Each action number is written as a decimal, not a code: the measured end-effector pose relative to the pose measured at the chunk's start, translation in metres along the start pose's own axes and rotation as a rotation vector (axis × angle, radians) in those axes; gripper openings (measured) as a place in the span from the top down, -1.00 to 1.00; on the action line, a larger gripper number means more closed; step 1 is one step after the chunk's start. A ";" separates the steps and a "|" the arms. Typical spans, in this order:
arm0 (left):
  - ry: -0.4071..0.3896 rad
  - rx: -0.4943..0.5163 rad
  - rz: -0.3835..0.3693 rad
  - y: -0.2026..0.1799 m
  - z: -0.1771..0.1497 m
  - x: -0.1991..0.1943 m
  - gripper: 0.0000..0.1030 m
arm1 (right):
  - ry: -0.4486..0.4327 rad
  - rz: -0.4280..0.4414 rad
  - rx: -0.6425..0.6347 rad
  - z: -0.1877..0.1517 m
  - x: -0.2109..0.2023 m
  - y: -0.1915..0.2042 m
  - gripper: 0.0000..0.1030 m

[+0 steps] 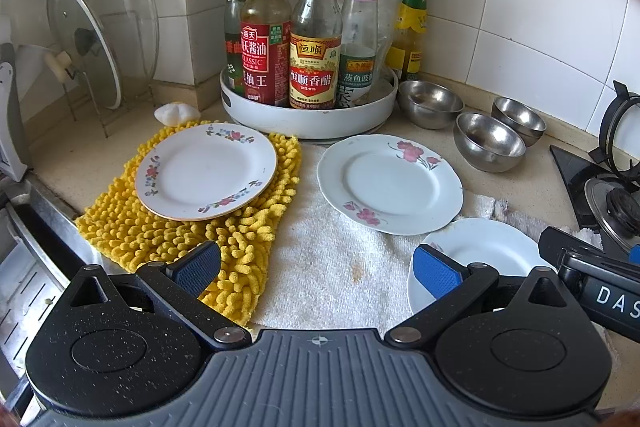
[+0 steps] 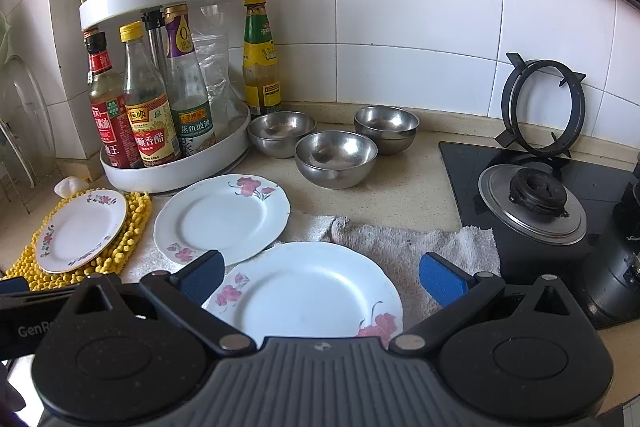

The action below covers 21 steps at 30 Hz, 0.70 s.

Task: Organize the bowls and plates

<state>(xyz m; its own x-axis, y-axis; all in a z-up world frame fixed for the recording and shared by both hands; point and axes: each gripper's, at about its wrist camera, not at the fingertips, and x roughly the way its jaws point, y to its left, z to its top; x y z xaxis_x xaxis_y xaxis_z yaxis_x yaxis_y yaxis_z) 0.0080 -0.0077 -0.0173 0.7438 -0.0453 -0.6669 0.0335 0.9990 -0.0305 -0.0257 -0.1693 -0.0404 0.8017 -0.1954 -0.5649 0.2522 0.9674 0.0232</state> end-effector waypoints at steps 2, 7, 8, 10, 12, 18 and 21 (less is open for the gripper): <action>0.000 -0.001 -0.002 0.000 0.000 0.000 -1.00 | -0.002 -0.002 -0.001 0.000 0.000 0.000 -1.00; 0.000 0.003 -0.004 -0.002 0.002 0.002 -1.00 | -0.002 -0.009 0.001 0.001 0.000 0.000 -1.00; 0.001 0.003 -0.004 -0.002 0.002 0.002 -1.00 | -0.002 -0.011 0.000 0.001 0.000 0.000 -1.00; 0.001 0.004 -0.004 -0.003 0.002 0.002 -1.00 | 0.000 -0.013 0.002 0.000 0.001 0.000 -1.00; 0.001 0.004 -0.005 -0.003 0.002 0.003 -1.00 | 0.000 -0.016 0.002 0.001 0.001 0.000 -1.00; 0.001 0.004 -0.004 -0.004 0.002 0.003 -1.00 | 0.002 -0.021 0.003 0.001 0.002 0.001 -1.00; 0.003 0.004 -0.003 -0.005 0.002 0.004 -1.00 | 0.003 -0.021 0.003 0.001 0.002 0.001 -1.00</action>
<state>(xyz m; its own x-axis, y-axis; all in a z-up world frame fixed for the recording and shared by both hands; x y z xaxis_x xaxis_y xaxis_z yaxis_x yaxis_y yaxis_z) 0.0122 -0.0129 -0.0180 0.7420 -0.0486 -0.6686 0.0389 0.9988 -0.0294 -0.0226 -0.1689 -0.0405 0.7946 -0.2149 -0.5678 0.2704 0.9626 0.0140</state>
